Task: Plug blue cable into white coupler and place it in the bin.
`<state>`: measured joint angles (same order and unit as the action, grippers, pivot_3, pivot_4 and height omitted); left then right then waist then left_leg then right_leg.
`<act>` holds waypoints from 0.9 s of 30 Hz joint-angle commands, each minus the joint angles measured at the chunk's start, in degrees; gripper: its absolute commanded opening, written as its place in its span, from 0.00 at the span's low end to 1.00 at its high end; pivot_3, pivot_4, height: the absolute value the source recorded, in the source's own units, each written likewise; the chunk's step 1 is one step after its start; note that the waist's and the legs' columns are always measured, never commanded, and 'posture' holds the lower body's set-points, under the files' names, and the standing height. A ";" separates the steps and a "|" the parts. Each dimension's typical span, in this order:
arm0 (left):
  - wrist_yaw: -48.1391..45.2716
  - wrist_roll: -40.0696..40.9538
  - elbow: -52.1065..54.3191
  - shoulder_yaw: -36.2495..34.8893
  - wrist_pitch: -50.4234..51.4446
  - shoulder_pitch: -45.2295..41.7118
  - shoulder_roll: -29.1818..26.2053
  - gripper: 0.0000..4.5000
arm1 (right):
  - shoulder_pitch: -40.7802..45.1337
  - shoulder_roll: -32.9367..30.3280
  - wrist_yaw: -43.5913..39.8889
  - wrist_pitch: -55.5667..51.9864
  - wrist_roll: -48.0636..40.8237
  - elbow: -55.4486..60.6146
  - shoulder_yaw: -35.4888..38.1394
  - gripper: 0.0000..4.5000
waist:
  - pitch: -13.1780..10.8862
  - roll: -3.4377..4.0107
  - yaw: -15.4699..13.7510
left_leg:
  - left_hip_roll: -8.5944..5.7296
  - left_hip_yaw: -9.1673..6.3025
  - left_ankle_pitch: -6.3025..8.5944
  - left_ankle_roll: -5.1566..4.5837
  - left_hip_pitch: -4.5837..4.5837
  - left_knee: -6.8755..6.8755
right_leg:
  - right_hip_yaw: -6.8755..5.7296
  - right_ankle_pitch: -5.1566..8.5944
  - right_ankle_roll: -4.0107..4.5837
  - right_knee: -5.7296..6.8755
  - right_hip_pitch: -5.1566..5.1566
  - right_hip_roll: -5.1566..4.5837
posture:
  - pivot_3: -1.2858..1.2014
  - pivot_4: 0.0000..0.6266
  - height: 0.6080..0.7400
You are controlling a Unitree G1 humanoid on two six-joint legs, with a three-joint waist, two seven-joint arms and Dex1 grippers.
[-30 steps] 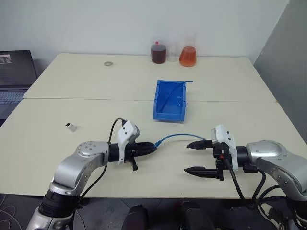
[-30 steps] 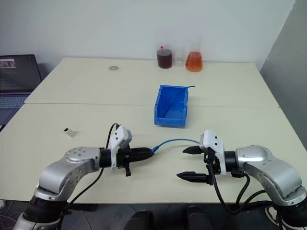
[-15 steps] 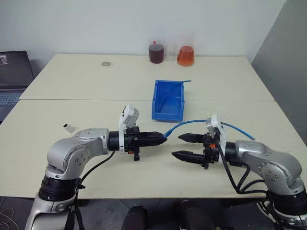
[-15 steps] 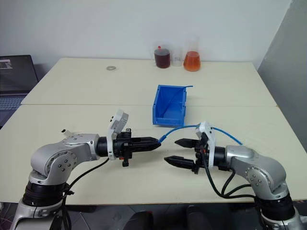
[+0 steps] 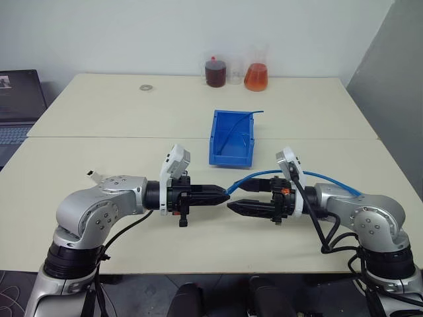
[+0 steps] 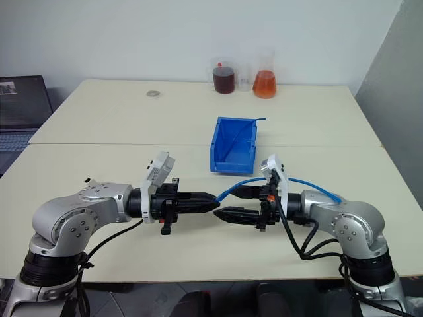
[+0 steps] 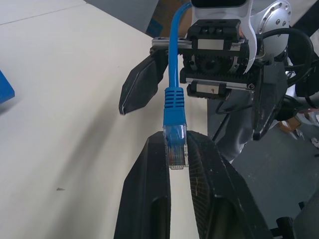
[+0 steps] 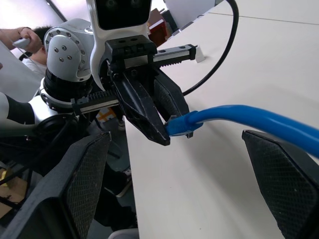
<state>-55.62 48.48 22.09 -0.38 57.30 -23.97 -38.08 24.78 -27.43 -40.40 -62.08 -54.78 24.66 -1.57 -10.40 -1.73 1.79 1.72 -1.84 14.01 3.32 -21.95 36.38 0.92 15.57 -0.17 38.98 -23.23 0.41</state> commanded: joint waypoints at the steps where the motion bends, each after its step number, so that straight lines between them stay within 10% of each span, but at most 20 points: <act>1: -0.30 0.76 2.06 -0.20 -1.22 0.16 -0.49 0.05 | 1.82 0.43 -0.58 0.15 -1.28 0.17 -0.47 0.84 | 0.00 0.00 0.01 | 0.00 0.00 0.00 0.00 0.00 0.00 | -0.01 0.00 0.00 0.00 0.00 0.00 | 0.52 0.24 1.00; 17: -2.05 1.01 5.59 0.62 -1.73 2.73 -3.24 0.05 | 2.46 0.00 -2.27 -1.18 -2.83 -0.85 -0.43 0.03 | 0.00 0.00 0.02 | 0.01 -0.02 0.00 0.00 -0.01 0.00 | -0.02 0.00 0.00 -0.01 -0.02 0.01 | 0.52 0.24 1.00; 27: -2.54 0.38 5.39 1.41 -3.70 3.09 -3.80 0.05 | 2.03 -0.49 -2.61 -0.59 -2.43 -0.56 -0.97 0.03 | 0.00 0.00 0.01 | 0.01 0.00 0.00 -0.01 -0.02 -0.01 | -0.01 0.00 0.00 -0.02 -0.03 0.00 | 0.52 0.24 1.00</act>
<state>-57.11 48.76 25.62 0.86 54.92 -20.93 -41.28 25.97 -27.51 -42.67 -63.35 -56.57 23.17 -3.16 -10.40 -1.73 1.80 1.73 -1.84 14.01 3.32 -21.97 36.37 0.91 15.57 -0.17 38.96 -23.26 0.41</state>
